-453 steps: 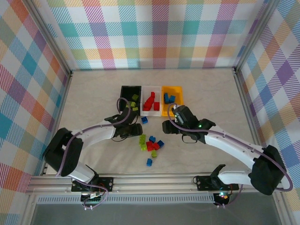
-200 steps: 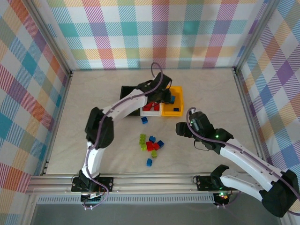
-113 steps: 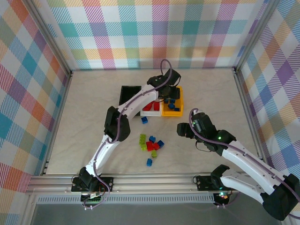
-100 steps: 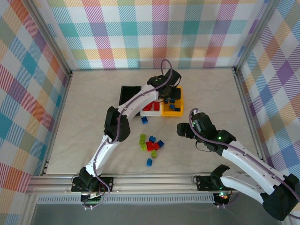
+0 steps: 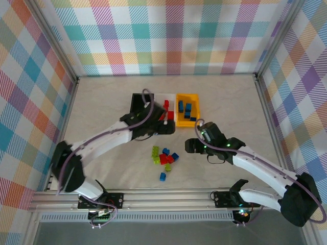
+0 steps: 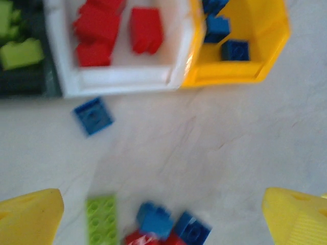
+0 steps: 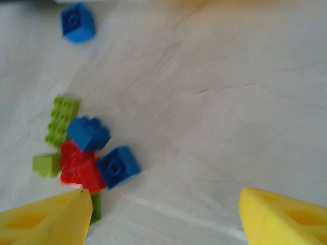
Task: Sort the legos into containers by color
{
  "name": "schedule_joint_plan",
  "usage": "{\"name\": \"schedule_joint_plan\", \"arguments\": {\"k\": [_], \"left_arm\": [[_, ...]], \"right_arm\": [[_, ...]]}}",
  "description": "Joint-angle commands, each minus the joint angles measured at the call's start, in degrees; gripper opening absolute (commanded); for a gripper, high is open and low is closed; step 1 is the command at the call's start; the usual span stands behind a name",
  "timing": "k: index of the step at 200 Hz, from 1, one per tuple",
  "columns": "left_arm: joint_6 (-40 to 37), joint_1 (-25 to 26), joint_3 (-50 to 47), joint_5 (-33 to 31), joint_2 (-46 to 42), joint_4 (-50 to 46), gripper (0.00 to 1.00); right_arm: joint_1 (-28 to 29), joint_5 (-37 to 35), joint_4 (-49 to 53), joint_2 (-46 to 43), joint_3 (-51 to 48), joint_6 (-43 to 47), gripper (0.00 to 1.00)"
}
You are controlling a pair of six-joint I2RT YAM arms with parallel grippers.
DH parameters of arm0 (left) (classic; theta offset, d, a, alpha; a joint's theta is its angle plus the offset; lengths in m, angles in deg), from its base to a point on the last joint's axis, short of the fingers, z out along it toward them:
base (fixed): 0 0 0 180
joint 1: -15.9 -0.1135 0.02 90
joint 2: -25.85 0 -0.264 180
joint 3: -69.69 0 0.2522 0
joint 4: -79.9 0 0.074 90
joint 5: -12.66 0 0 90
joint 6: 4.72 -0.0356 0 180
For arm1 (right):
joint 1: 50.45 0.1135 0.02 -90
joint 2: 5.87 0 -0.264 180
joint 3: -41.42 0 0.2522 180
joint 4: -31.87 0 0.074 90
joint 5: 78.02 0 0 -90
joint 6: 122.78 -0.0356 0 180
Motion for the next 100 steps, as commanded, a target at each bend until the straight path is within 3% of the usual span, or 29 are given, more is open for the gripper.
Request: {"name": "schedule_joint_plan", "arguments": {"k": [1,56,100], "left_arm": [[3.57,0.17,-9.41,-1.60,-9.15,1.40,1.00],[9.42,0.16,-24.07,-3.32,-27.08,-2.08,1.00],[10.54,-0.48,-27.39,-2.99,-31.00,-2.70,1.00]], "right_arm": [[5.61,4.99,-1.91,2.82,0.10,0.27,0.76],[19.39,1.12,-2.76,10.51,1.61,-5.64,0.78],[22.33,-3.85,-3.01,16.54,4.93,-7.15,0.71]]}}
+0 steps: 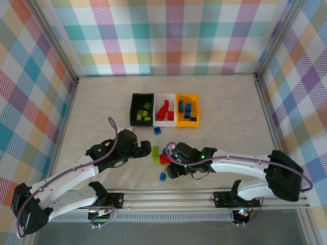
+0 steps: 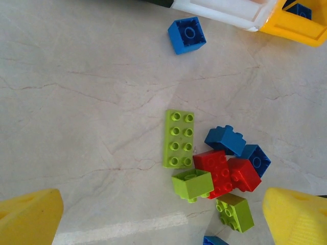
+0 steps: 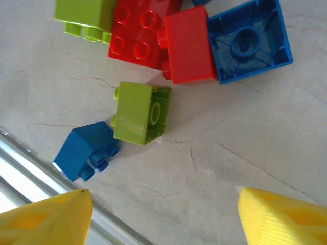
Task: Sort the legos into containers by color
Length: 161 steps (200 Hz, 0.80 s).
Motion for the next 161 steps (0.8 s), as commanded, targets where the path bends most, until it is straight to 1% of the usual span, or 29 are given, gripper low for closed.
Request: {"name": "schedule_joint_plan", "arguments": {"k": [1,24,54,104,117,161], "left_arm": [[1.72,-0.47,-1.58,-0.84,-1.45,-0.69,1.00],[1.67,-0.80,-1.76,-0.37,-1.97,-1.20,1.00],[1.69,-1.25,-2.31,-0.52,-3.80,-2.13,1.00],[1.72,-2.66,-3.55,-0.46,-6.90,-3.49,1.00],[1.78,-2.89,-3.81,-0.46,-7.28,-3.66,1.00],[1.68,-3.75,-4.17,0.23,-7.58,-4.18,1.00]], "right_arm": [[0.85,-3.96,-0.78,2.16,3.54,-1.69,0.71],[1.17,-5.29,-1.66,4.92,6.06,-1.62,0.70],[1.42,-4.82,-2.24,8.34,7.95,-1.68,0.68],[2.26,-6.04,0.56,13.17,9.74,-2.55,0.63],[2.34,-6.11,0.24,13.89,9.91,-2.63,0.60],[2.45,-6.04,-0.75,14.87,10.34,-2.43,0.47]]}}
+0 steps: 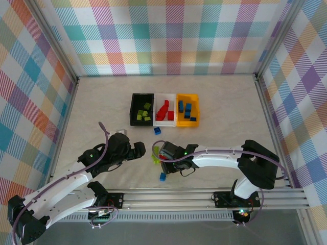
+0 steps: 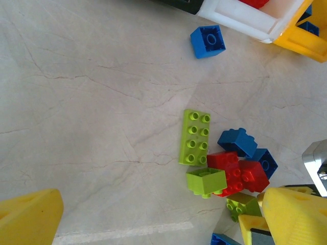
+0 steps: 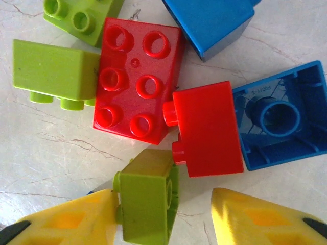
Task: Sort the legos into containers by color
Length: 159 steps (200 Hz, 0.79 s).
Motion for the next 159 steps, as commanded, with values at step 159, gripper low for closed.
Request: {"name": "schedule_joint_plan", "arguments": {"k": [159], "left_arm": [[0.80,-2.14,-2.47,-0.66,-4.81,-4.96,1.00]], "right_arm": [[-9.04,3.89,1.32,4.17,25.26,12.43,0.30]]}}
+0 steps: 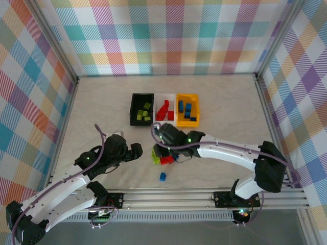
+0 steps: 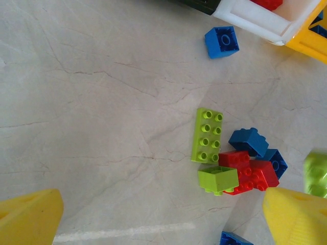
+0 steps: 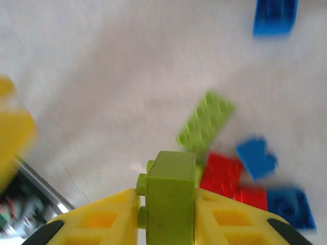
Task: Sort the legos into containers by color
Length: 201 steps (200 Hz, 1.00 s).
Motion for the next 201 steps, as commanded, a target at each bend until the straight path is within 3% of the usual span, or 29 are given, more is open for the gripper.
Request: {"name": "schedule_joint_plan", "arguments": {"k": [1,36,84,114,133,155,201], "left_arm": [[0.61,-0.58,-0.88,-0.60,-1.23,-2.80,1.00],[1.58,-0.72,-2.52,1.26,-2.67,-2.45,1.00],[1.22,-0.79,-3.10,2.28,-1.85,-1.86,1.00],[0.40,-0.80,-2.59,2.31,-0.99,-1.99,1.00],[-0.18,-0.77,-2.20,2.28,-0.45,-1.99,1.00],[-0.83,-0.83,-1.83,2.41,0.29,-1.45,1.00],[-2.10,-0.96,-1.00,3.92,4.14,2.19,1.00]], "right_arm": [[-3.93,2.13,-1.89,7.30,8.62,5.40,0.30],[-9.53,4.00,-0.05,22.01,26.75,8.18,0.31],[-13.70,3.50,10.35,41.68,53.30,9.88,0.31],[-14.31,3.10,14.97,47.75,63.87,11.39,0.50],[-14.31,3.42,14.04,46.29,64.00,12.02,0.60],[-14.22,2.84,12.72,42.43,60.72,12.15,0.61],[-14.28,1.54,0.70,22.44,32.14,8.49,0.63]]}}
